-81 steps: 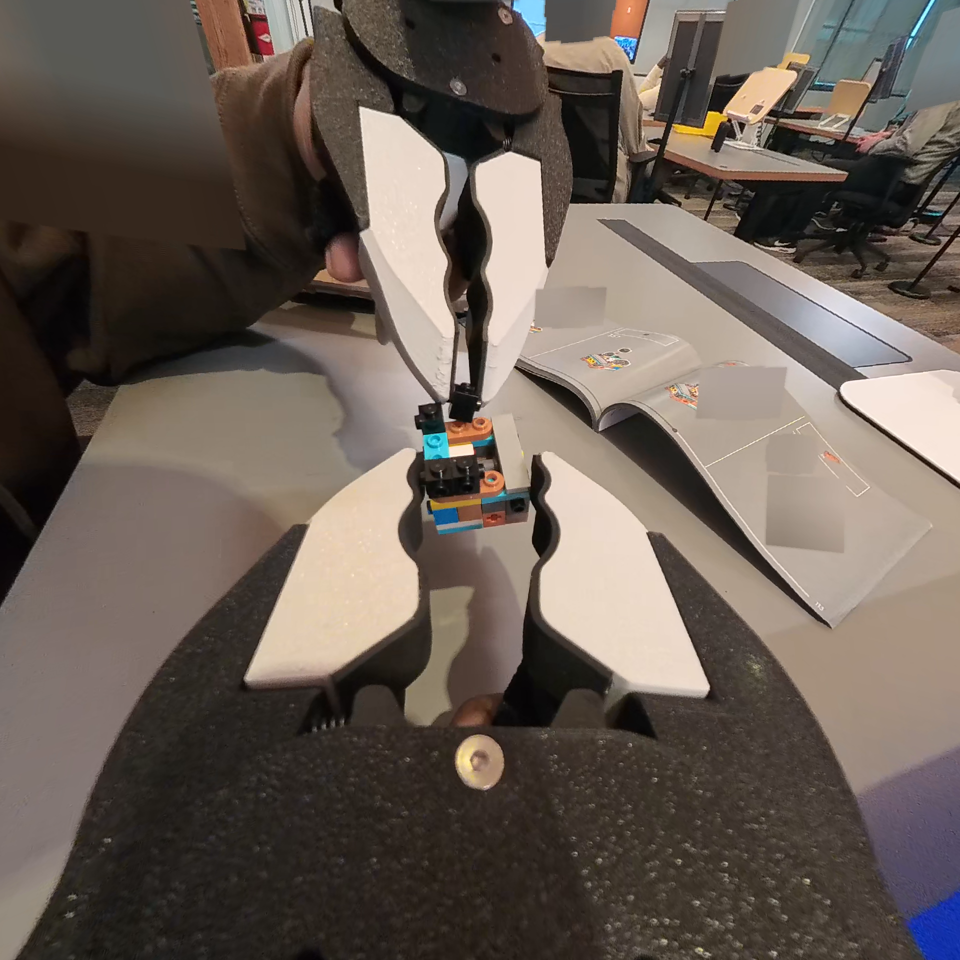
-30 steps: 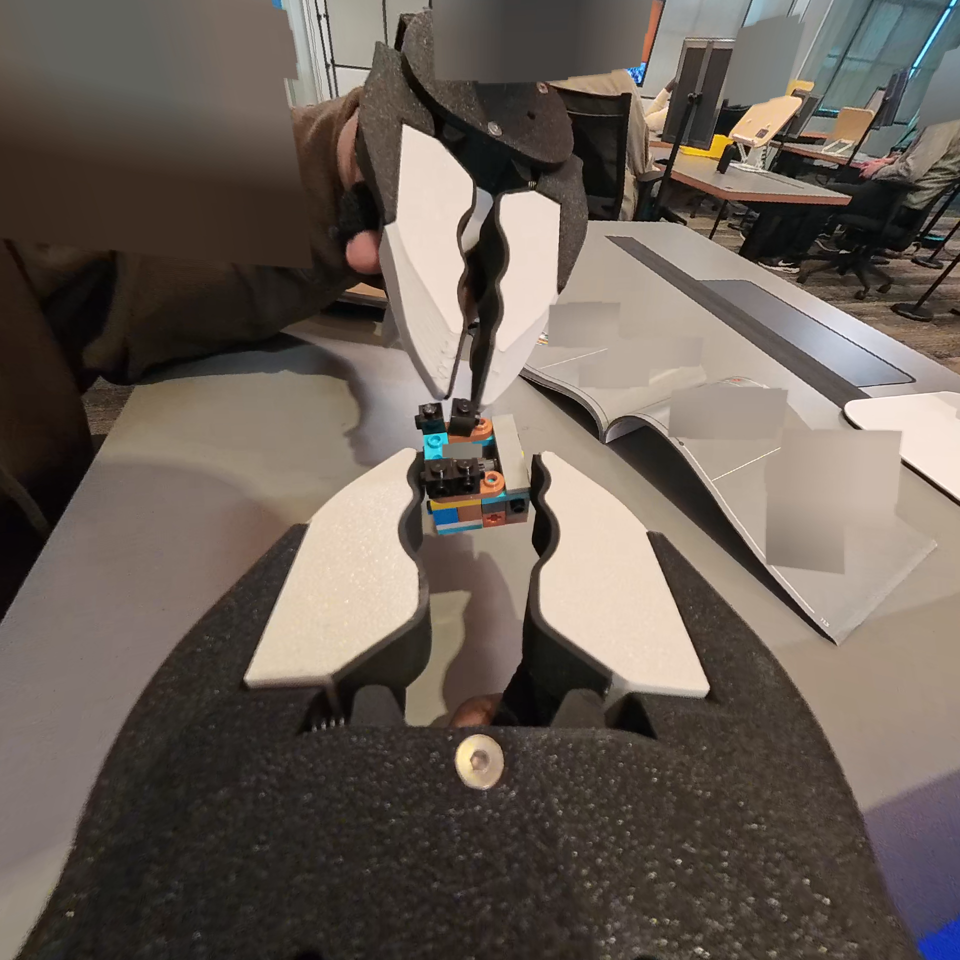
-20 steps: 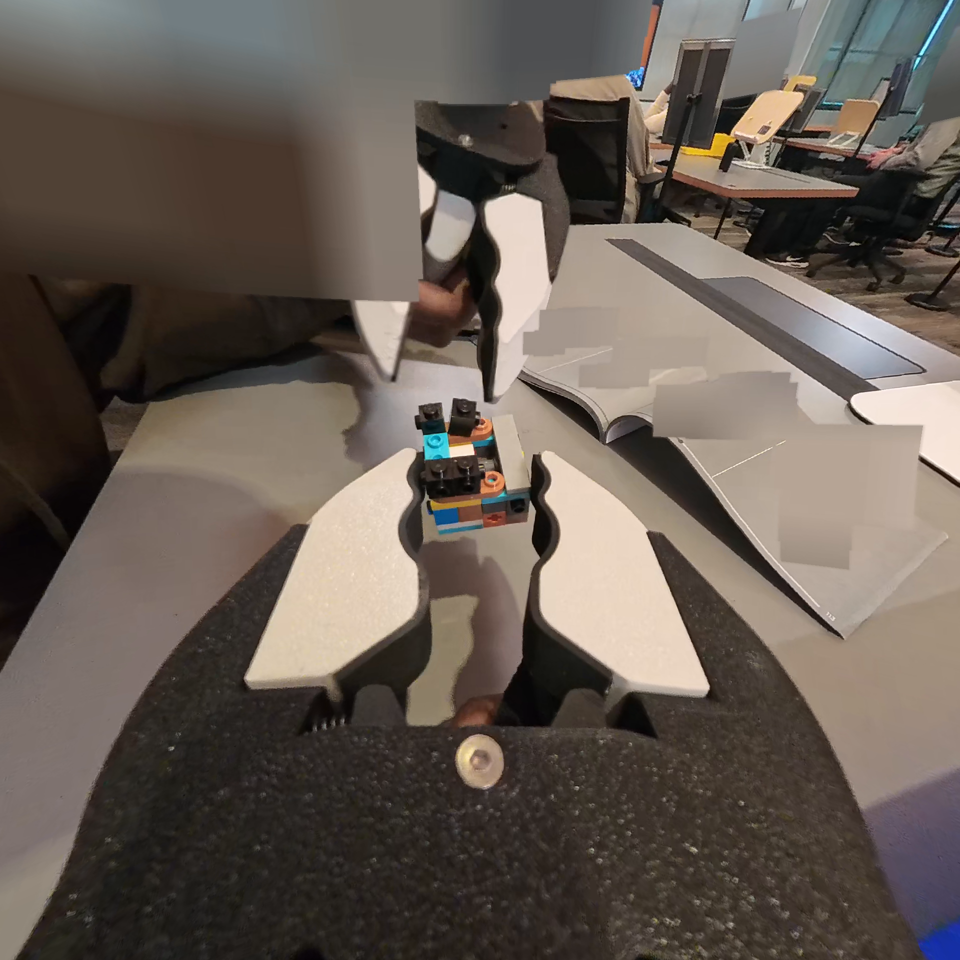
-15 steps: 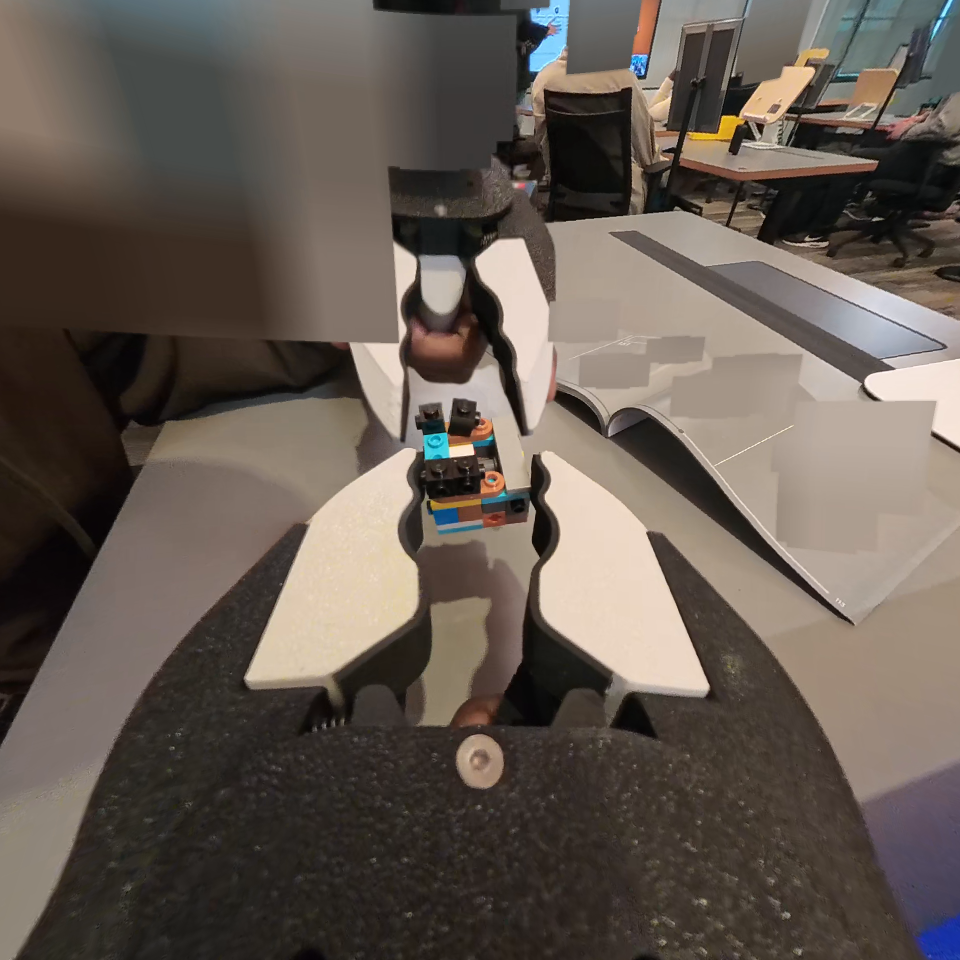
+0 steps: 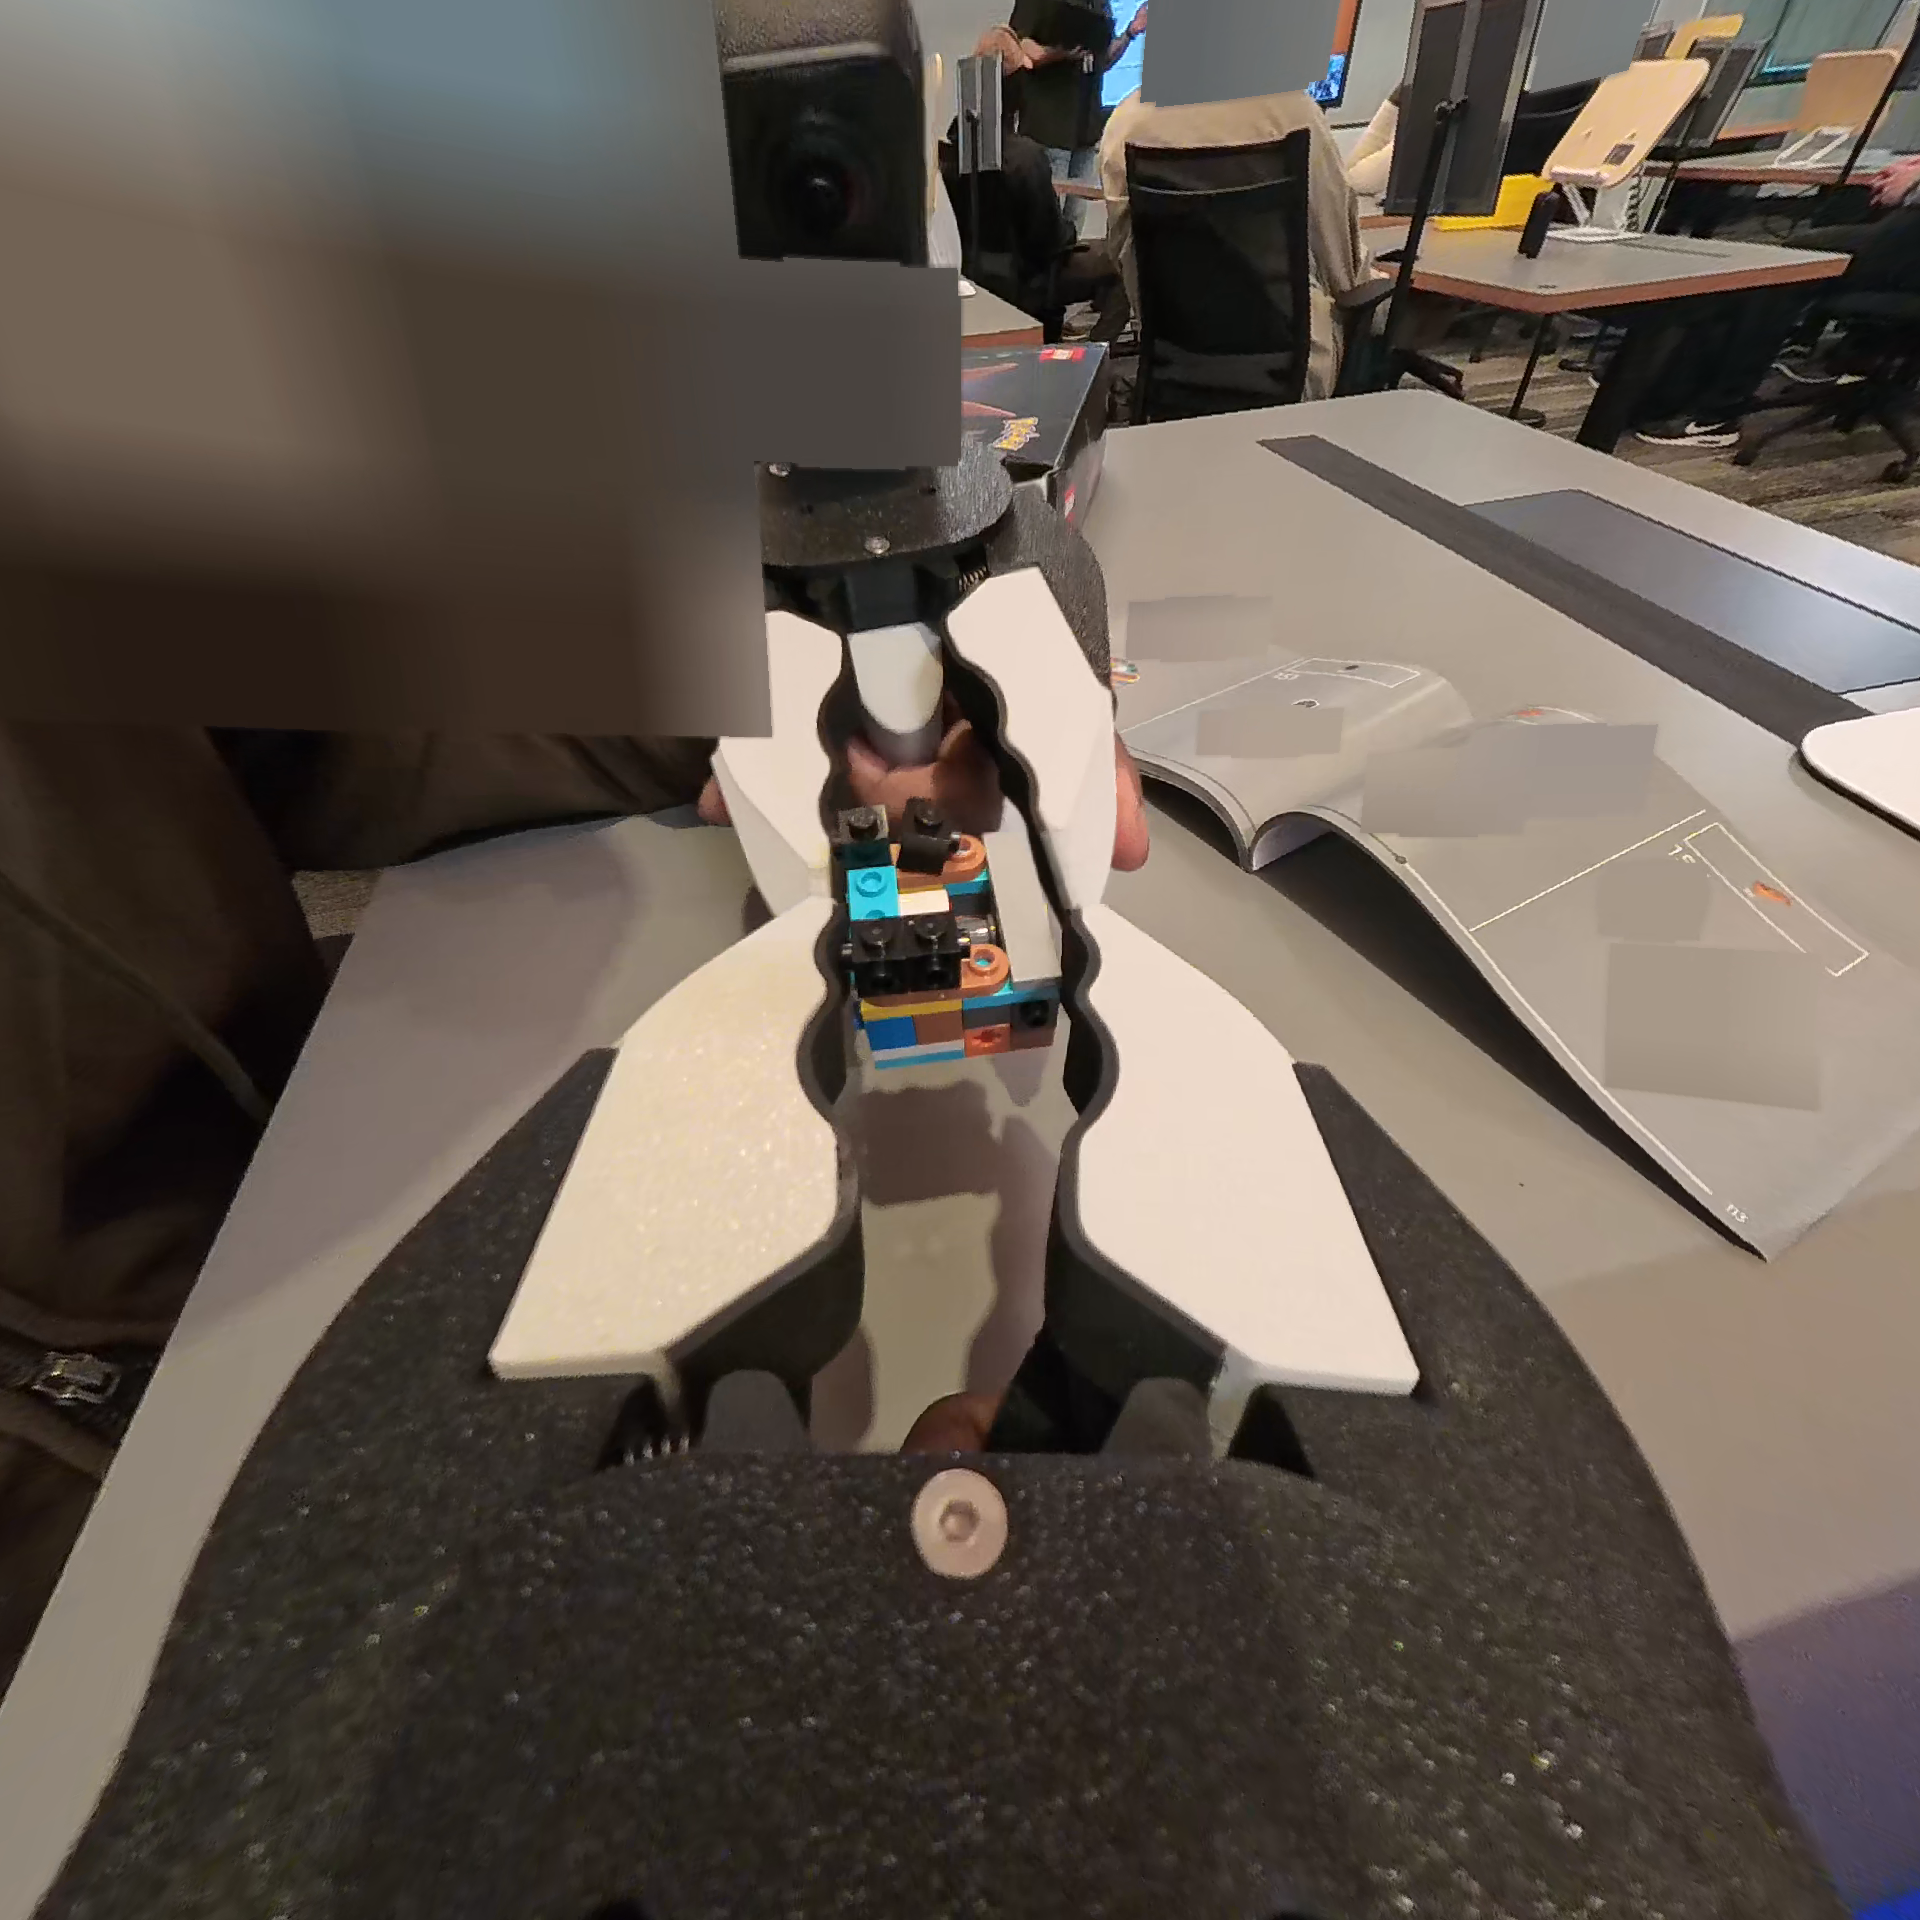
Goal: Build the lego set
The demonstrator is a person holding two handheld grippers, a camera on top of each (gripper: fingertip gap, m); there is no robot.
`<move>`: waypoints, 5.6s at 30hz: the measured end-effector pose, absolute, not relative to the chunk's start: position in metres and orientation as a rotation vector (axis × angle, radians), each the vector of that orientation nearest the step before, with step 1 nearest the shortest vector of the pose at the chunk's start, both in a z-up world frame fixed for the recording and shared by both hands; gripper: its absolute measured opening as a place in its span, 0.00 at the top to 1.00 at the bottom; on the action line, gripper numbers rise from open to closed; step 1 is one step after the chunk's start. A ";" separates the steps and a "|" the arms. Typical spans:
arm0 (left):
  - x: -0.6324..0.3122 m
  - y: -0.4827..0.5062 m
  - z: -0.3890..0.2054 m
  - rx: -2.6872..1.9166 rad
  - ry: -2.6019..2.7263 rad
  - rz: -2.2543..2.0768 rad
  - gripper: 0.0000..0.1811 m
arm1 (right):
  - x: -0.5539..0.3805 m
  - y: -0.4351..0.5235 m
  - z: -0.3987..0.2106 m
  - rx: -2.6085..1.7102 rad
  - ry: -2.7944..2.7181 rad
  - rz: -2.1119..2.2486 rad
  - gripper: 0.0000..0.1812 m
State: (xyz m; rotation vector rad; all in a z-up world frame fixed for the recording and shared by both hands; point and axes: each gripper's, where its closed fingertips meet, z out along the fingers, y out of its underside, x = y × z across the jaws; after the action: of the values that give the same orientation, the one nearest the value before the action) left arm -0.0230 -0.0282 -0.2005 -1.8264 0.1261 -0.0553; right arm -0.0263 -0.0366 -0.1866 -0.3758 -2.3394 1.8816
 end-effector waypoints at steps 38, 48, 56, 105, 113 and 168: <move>-0.017 -0.016 -0.199 -1.721 0.099 -0.142 0.79 | -0.024 -0.037 -0.182 -0.373 -2.308 1.906 0.79; -0.014 -0.016 -0.192 -1.663 0.109 -0.158 0.79 | -0.021 -0.037 -0.174 -0.325 -2.263 1.916 0.79; -0.021 -0.015 -0.189 -1.641 0.075 -0.093 0.79 | -0.015 -0.024 -0.145 -0.120 -2.142 1.951 0.77; -0.074 -0.032 -0.182 -1.695 -0.158 0.322 0.79 | -0.050 -0.053 -0.157 0.398 -2.355 1.381 0.80; -0.074 -0.032 -0.183 -1.699 -0.169 0.314 0.79 | -0.051 -0.054 -0.157 0.407 -2.340 1.374 0.80; -0.072 -0.032 -0.177 -1.661 -0.185 0.253 0.79 | -0.052 -0.058 -0.153 0.468 -2.214 1.340 0.80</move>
State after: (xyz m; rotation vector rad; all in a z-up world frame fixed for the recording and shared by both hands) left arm -0.0715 -0.0320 -0.1773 -1.6615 -0.1851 0.2530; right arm -0.0517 -0.0577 -0.1527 0.4685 -2.2144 1.3402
